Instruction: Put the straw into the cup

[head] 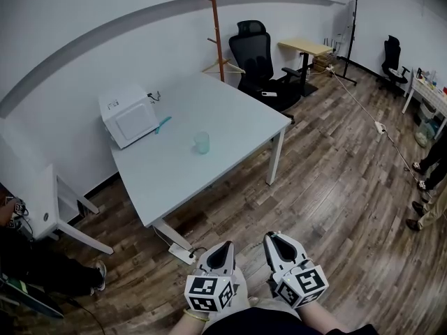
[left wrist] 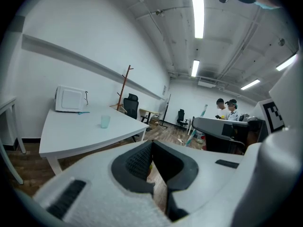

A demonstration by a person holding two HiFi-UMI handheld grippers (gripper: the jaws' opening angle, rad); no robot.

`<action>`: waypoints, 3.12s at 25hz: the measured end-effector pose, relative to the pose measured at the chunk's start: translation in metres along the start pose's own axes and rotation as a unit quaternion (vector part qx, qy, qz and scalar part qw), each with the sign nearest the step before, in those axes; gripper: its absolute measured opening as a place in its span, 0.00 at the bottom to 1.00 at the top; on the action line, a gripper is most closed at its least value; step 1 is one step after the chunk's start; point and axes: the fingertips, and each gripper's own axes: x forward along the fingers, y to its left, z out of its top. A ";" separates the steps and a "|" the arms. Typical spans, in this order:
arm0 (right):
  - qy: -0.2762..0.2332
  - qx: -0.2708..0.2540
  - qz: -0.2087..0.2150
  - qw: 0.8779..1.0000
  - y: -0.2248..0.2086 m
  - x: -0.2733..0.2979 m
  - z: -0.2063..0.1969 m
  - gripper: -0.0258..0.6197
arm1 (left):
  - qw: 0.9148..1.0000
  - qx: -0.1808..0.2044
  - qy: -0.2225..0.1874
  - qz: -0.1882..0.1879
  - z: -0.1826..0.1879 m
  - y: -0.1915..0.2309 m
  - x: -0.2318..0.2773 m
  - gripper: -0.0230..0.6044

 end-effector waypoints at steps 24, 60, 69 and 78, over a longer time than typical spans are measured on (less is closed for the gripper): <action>0.022 -0.002 -0.006 1.000 -0.051 0.154 0.013 0.10 | 1.000 -0.009 0.005 -0.001 0.060 0.096 0.120 0.06; 0.026 -0.012 -0.004 1.000 -0.050 0.376 0.027 0.10 | 0.999 -0.022 0.025 0.007 0.126 0.281 0.217 0.07; 0.031 -0.036 0.002 0.999 -0.047 0.403 0.036 0.10 | 0.999 -0.036 0.037 0.011 0.118 0.301 0.221 0.07; 0.035 -0.032 0.014 0.999 -0.059 0.436 0.033 0.10 | 0.998 -0.048 0.035 0.029 0.117 0.319 0.239 0.07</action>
